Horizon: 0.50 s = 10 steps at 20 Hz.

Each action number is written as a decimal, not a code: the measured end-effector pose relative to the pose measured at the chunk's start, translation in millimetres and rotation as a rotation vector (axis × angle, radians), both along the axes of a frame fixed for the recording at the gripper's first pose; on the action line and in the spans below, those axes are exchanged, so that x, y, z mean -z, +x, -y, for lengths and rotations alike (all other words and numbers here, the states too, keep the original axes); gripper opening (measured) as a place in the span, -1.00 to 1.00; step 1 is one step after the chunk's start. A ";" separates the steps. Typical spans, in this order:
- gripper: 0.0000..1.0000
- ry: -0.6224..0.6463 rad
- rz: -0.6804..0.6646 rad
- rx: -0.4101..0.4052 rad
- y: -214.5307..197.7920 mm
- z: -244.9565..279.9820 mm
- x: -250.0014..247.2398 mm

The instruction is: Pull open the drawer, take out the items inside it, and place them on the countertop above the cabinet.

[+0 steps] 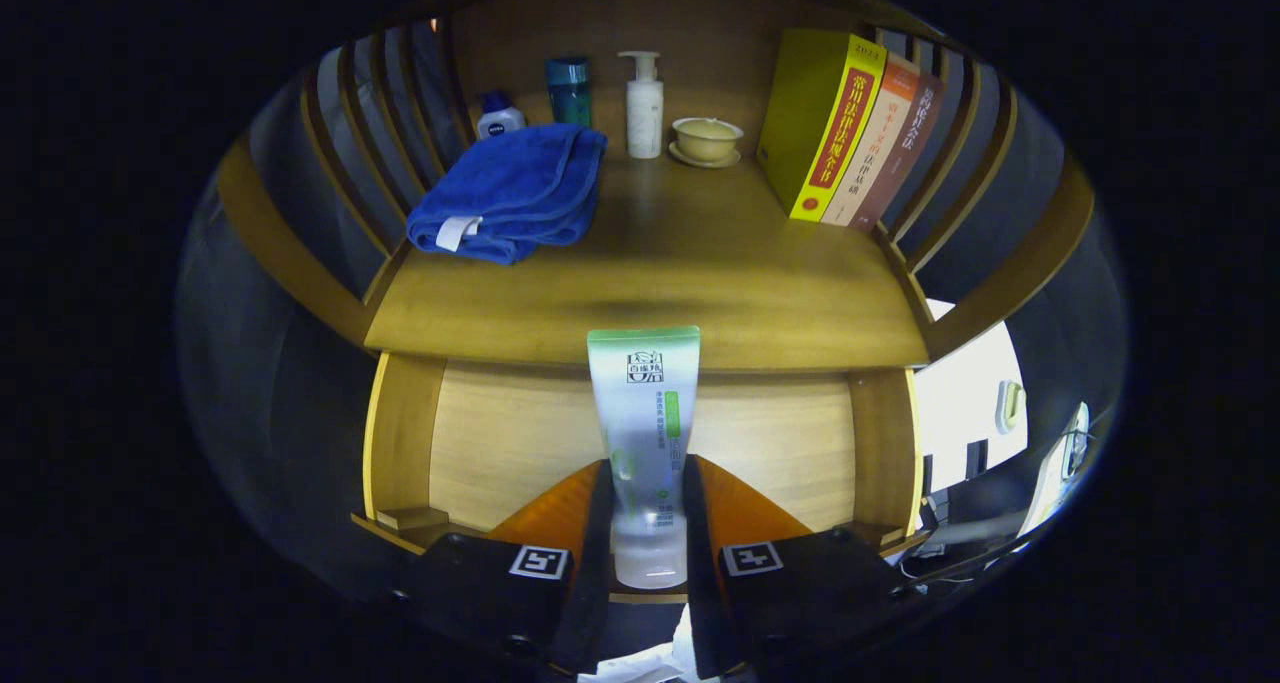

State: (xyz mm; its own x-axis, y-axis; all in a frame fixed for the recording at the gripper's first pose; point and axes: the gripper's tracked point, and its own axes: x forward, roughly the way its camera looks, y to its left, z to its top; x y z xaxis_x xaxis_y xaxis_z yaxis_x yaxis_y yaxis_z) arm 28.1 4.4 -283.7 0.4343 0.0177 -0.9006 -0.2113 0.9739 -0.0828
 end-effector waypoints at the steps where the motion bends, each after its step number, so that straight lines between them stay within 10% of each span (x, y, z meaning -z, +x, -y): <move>1: -0.15 0.001 0.006 0.000 -0.6 3.2 4.5; 10: -0.15 -0.028 0.038 -0.006 64.8 -0.6 -0.1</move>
